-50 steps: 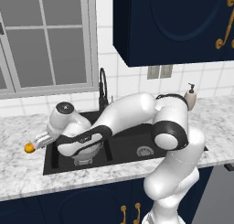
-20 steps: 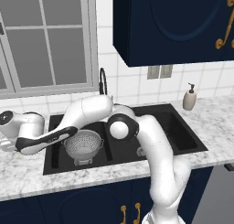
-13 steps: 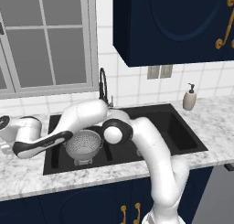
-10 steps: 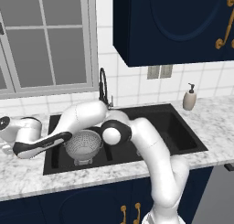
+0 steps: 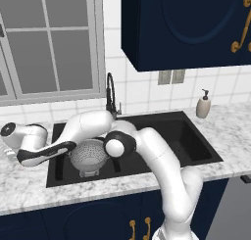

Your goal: Put the colander in the sink, put the tangerine in the colander, and turn on the sink faucet and pour water over the colander.

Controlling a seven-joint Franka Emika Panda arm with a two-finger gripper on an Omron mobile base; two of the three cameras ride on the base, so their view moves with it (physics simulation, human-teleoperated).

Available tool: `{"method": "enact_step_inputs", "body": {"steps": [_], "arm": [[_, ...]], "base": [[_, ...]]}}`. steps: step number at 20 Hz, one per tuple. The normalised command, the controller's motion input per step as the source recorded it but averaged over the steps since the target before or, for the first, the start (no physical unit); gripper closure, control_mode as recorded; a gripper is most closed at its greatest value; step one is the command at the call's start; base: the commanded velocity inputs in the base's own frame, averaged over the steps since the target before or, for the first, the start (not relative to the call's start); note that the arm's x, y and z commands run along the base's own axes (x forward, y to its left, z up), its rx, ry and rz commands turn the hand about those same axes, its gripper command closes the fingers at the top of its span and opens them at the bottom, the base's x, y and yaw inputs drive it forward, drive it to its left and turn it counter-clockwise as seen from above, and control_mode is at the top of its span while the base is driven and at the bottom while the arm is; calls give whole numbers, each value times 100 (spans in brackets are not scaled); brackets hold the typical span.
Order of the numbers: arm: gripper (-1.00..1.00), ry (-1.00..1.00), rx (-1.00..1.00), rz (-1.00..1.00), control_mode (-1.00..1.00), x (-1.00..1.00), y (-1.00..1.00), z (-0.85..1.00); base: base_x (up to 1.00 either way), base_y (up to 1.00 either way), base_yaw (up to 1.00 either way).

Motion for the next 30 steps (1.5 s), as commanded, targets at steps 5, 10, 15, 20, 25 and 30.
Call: {"method": "enact_step_inputs", "body": {"steps": [5, 10, 15, 20, 25, 30], "arm": [[-100, 1, 0, 0, -100, 29, 11, -25], [-100, 18, 4, -9, -100, -24, 11, -42], [100, 15, 2, -12, -100, -8, 5, -56], [100, -6, -4, -5, -100, -3, -1, -67], [100, -25, 0, -11, -100, -65, -58, 1], [100, -25, 4, -5, -100, -87, -100, 0]], "base": [[0, 0, 0], [0, 0, 0], [0, 0, 0], [0, 0, 0], [0, 0, 0], [0, 0, 0]]}}
